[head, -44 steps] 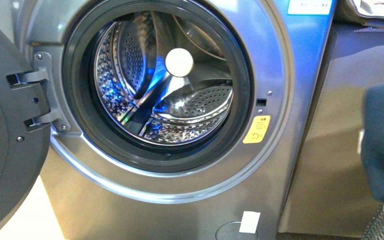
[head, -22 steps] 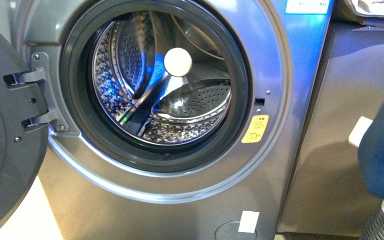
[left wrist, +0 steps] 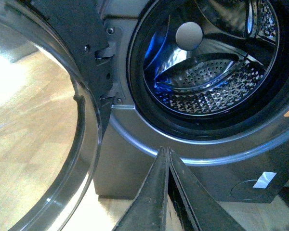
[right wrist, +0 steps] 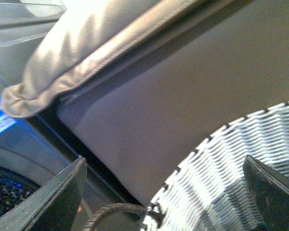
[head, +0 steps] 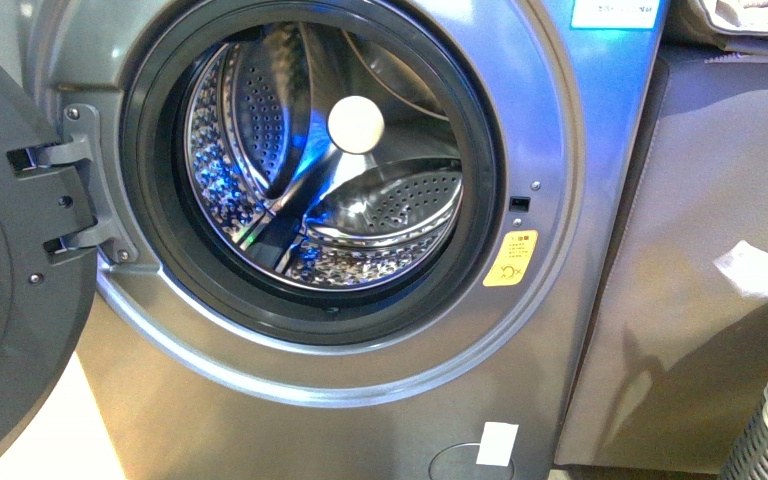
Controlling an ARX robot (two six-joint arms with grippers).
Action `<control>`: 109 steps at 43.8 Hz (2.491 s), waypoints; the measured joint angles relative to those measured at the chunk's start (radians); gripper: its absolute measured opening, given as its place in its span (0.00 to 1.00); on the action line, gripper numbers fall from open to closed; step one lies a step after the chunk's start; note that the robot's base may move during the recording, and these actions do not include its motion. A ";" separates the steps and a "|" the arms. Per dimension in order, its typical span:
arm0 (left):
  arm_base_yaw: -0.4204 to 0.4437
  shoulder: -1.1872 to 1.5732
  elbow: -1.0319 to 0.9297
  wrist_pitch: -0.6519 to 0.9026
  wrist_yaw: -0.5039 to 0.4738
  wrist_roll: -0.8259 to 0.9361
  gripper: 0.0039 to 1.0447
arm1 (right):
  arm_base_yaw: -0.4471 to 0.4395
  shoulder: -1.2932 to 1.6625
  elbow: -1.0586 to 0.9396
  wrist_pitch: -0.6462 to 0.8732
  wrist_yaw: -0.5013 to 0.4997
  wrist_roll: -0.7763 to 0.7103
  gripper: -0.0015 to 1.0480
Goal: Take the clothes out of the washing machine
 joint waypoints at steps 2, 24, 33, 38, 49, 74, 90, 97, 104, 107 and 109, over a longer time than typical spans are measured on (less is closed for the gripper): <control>0.000 -0.011 -0.006 -0.005 0.000 0.000 0.03 | 0.012 -0.051 -0.014 -0.004 -0.005 0.005 0.93; 0.000 -0.142 -0.076 -0.063 0.002 0.000 0.03 | 0.410 -0.776 -0.167 -0.576 0.380 -0.372 0.73; 0.000 -0.322 -0.076 -0.241 0.000 0.000 0.03 | 0.548 -0.887 -0.285 -0.663 0.544 -0.521 0.27; 0.000 -0.324 -0.076 -0.244 0.001 0.000 0.03 | 0.591 -0.932 -0.323 -0.663 0.587 -0.531 0.06; 0.000 -0.324 -0.076 -0.244 -0.001 -0.001 0.03 | 0.728 -1.002 -0.380 -0.677 0.716 -0.535 0.02; 0.000 -0.324 -0.076 -0.244 0.001 0.000 0.03 | 0.730 -1.225 -0.463 -0.819 0.719 -0.536 0.02; 0.000 -0.324 -0.076 -0.244 0.000 -0.001 0.03 | 0.730 -1.226 -0.463 -0.819 0.719 -0.536 0.02; 0.000 -0.324 -0.076 -0.244 0.000 -0.001 0.03 | 0.730 -1.226 -0.463 -0.819 0.719 -0.537 0.24; 0.000 -0.324 -0.076 -0.244 0.000 -0.001 0.27 | 0.730 -1.226 -0.463 -0.819 0.719 -0.537 0.51; 0.000 -0.324 -0.076 -0.244 0.000 -0.001 0.39 | 0.730 -1.226 -0.463 -0.819 0.719 -0.537 0.63; 0.000 -0.324 -0.076 -0.244 0.000 -0.001 0.47 | 0.730 -1.226 -0.463 -0.819 0.719 -0.537 0.71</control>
